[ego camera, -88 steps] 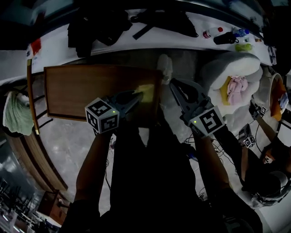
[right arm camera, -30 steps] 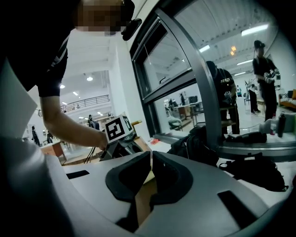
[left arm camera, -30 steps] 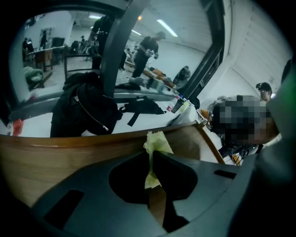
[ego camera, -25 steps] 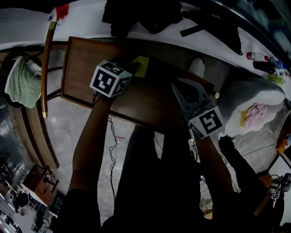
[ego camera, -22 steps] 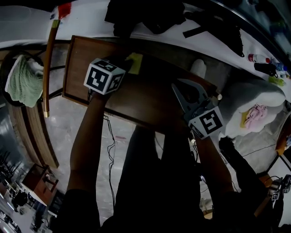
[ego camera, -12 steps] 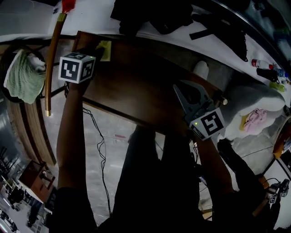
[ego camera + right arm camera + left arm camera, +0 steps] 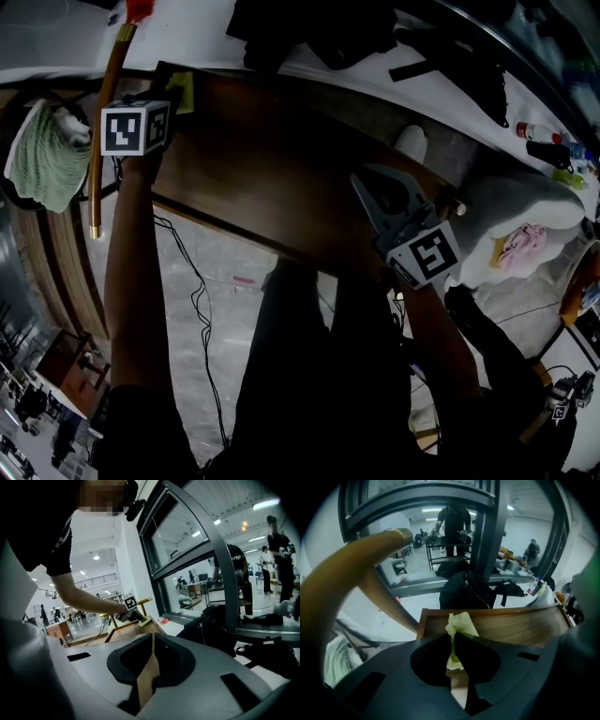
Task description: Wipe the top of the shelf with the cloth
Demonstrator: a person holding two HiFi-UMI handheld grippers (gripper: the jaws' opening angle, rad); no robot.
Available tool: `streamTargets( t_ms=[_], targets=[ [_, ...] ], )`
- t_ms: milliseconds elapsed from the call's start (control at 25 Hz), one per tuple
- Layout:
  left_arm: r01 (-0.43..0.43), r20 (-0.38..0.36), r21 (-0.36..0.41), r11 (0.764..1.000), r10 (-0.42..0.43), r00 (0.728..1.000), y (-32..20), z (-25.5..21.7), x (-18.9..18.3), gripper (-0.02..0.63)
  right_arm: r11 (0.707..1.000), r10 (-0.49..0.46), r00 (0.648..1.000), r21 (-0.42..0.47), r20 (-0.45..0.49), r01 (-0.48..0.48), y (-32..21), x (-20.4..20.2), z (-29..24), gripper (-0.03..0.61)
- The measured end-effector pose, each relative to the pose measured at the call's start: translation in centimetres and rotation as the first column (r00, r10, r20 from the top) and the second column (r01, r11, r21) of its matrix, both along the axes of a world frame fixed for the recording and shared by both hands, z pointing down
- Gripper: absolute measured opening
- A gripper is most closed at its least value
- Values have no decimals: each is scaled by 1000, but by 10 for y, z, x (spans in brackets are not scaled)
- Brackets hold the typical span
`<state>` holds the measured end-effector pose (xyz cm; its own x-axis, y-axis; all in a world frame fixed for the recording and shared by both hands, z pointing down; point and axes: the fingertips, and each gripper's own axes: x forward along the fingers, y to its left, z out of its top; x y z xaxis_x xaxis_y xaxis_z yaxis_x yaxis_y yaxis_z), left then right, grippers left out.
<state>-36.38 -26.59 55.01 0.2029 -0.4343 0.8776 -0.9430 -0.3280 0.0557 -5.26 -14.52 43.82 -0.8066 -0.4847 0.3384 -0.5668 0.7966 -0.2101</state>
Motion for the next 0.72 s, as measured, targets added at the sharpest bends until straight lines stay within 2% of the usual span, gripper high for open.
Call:
streamTargets(
  t_ms=[320, 480, 520, 600, 640, 720],
  targets=[
    [146, 63, 73, 987, -150, 987, -3, -3, -27, 34, 998, 63, 998, -19, -9, -63, 7, 39, -7, 26],
    [167, 82, 166, 972, -182, 980, 6, -25, -14, 34, 994, 105, 994, -6, -13, -105, 11, 76, -14, 26],
    [163, 56, 185, 969, -176, 983, 9, -33, 1, 34, 992, 123, 992, -5, -14, -123, 13, 89, -15, 26],
    [160, -67, 179, 971, -151, 986, 18, -41, 49, 34, 987, 164, 986, -3, -13, -164, 14, 115, -17, 26],
    [159, -152, 157, 975, -136, 979, 25, -42, 80, 34, 983, 183, 983, -1, -12, -183, 15, 128, -18, 26],
    [139, -318, 96, 986, -102, 943, 46, -43, 151, 34, 977, 215, 977, -1, -13, -215, 19, 152, -18, 26]
  ],
)
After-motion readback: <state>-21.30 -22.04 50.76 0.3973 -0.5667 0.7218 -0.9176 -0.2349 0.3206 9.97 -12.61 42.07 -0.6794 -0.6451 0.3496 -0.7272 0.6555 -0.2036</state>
